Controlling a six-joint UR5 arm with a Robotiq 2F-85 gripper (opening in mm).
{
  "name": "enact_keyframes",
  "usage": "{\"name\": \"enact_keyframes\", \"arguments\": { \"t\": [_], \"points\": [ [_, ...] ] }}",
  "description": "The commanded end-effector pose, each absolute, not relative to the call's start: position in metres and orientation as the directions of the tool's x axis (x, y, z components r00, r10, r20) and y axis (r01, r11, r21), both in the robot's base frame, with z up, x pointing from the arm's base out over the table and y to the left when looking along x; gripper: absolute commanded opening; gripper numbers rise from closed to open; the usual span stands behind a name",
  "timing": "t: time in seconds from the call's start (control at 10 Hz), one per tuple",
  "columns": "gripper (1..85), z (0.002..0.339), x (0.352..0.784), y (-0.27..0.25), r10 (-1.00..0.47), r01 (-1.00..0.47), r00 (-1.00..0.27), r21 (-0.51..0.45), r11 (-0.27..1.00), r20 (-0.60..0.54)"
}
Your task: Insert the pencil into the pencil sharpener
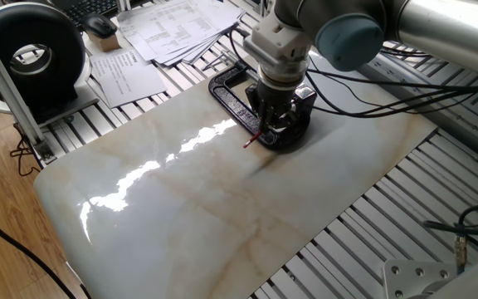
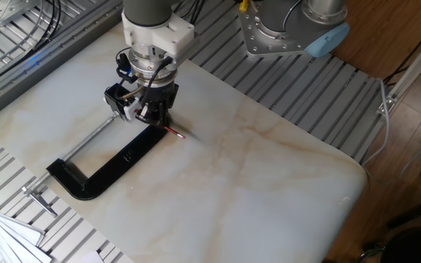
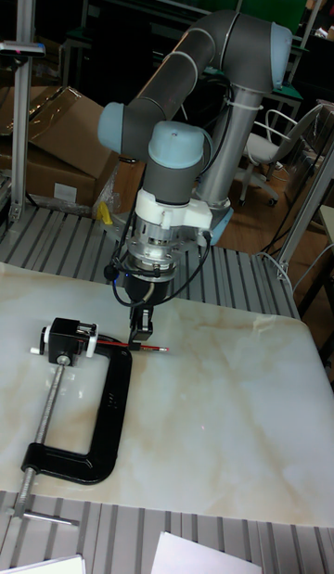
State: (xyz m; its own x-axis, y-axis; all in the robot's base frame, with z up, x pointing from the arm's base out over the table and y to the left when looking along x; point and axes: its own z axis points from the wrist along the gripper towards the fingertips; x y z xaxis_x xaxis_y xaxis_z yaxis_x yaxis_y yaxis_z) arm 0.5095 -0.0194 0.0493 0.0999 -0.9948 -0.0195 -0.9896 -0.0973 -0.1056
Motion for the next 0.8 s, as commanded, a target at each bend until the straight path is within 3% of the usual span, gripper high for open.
{"name": "enact_keyframes", "arguments": {
  "t": [0.0, 0.7],
  "points": [
    [1.0, 0.050, 0.511, -0.017, -0.997, -0.992, 0.071, -0.111, -0.066, -0.037],
    [1.0, 0.053, 0.512, -0.029, -0.996, -0.991, 0.086, -0.108, -0.081, -0.039]
  ]
}}
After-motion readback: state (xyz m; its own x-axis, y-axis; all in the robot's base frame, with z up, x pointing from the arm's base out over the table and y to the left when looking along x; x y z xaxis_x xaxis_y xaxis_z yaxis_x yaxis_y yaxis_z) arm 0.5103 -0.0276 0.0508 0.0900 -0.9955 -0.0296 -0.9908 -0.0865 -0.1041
